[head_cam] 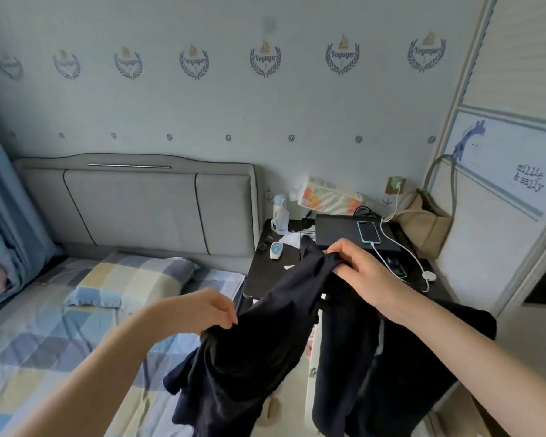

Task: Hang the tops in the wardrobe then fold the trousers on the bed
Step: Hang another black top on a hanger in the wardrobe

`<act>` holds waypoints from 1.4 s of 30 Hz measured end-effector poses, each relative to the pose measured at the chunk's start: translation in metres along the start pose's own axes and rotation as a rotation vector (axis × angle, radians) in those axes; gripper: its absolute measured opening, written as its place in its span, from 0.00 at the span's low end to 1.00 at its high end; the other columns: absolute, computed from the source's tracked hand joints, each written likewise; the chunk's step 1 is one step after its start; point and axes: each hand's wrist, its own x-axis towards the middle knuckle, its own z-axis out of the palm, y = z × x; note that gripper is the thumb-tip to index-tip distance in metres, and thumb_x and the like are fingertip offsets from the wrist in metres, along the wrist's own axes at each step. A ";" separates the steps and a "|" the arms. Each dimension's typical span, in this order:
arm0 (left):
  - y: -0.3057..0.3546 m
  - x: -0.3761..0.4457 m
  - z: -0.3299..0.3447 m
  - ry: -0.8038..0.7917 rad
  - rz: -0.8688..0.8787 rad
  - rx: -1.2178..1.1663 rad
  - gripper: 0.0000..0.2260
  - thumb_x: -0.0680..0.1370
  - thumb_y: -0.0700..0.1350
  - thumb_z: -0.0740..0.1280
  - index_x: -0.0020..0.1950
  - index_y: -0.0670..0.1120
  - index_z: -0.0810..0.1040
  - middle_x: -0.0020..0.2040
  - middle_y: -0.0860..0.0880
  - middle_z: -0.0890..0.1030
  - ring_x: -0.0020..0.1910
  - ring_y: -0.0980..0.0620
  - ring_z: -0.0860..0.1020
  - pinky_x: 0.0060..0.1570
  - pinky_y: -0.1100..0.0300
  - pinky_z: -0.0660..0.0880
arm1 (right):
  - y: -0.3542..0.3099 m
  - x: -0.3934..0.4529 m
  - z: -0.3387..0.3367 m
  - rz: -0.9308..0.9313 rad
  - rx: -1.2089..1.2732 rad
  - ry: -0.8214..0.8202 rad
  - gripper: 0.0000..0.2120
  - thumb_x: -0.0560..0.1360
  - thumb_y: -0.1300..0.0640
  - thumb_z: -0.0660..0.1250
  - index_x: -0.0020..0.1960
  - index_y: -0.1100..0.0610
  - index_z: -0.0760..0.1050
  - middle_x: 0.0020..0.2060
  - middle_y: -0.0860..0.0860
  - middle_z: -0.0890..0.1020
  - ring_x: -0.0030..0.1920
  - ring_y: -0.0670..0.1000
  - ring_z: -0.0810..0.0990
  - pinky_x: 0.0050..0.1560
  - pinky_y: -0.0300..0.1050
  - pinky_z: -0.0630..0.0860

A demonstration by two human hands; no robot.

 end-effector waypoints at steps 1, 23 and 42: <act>0.006 0.002 0.005 -0.061 -0.012 0.070 0.06 0.78 0.41 0.63 0.45 0.46 0.79 0.40 0.46 0.77 0.36 0.52 0.75 0.36 0.66 0.71 | -0.012 -0.003 -0.005 -0.049 0.033 -0.024 0.07 0.80 0.64 0.60 0.48 0.53 0.73 0.40 0.44 0.78 0.42 0.41 0.74 0.47 0.31 0.69; 0.201 0.021 0.089 0.271 0.807 -0.343 0.04 0.77 0.40 0.69 0.43 0.44 0.81 0.39 0.48 0.83 0.39 0.56 0.79 0.46 0.60 0.75 | -0.063 -0.089 -0.175 0.305 -0.076 0.052 0.06 0.67 0.57 0.63 0.43 0.57 0.72 0.36 0.50 0.74 0.35 0.43 0.73 0.35 0.33 0.69; 0.369 0.072 0.109 -0.434 1.069 0.025 0.15 0.73 0.48 0.74 0.48 0.38 0.77 0.45 0.43 0.82 0.47 0.45 0.81 0.51 0.51 0.77 | -0.057 -0.136 -0.278 0.061 0.103 0.458 0.09 0.77 0.59 0.64 0.39 0.57 0.70 0.34 0.52 0.70 0.36 0.49 0.70 0.35 0.37 0.65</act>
